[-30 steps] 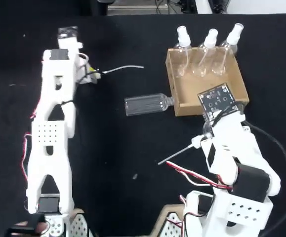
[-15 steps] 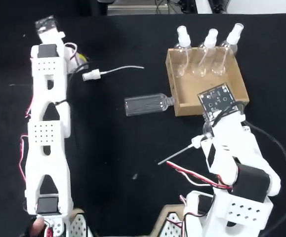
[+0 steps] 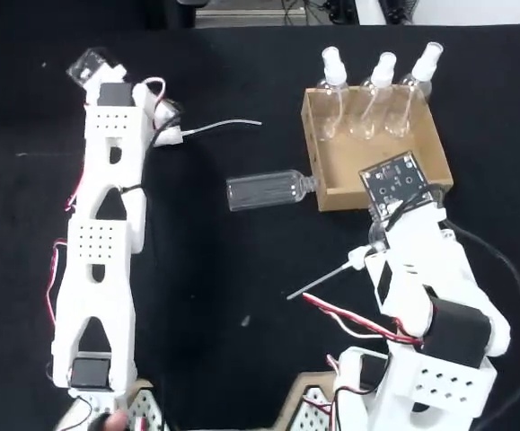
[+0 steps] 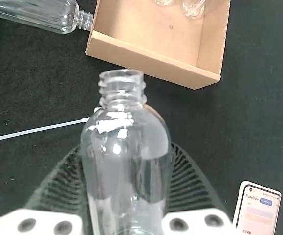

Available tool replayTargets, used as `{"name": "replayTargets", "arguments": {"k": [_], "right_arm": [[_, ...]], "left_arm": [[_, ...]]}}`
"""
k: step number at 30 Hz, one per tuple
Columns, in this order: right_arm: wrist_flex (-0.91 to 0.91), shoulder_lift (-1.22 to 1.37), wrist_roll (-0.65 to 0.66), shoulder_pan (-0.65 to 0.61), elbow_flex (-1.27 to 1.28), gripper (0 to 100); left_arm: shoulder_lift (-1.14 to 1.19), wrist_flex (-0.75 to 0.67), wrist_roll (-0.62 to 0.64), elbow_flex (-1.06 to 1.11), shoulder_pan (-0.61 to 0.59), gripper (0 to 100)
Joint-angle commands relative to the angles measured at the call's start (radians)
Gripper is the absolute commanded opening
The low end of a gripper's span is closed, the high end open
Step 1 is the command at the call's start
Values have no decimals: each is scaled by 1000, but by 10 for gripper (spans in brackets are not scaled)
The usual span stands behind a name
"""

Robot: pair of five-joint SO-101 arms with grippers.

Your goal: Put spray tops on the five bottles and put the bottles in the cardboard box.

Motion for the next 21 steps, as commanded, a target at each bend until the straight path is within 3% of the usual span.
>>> {"name": "replayTargets", "arguments": {"k": [1,6,21], "right_arm": [[-8,-16,6,12,-8,11],[-17,-16,6,14,-7,11],[-17,-16,6,14,-7,11]], "left_arm": [[-14,37,37,-33,38,265],[-8,60,103,-27,28,265],[95,66,109,-35,24,259]]}}
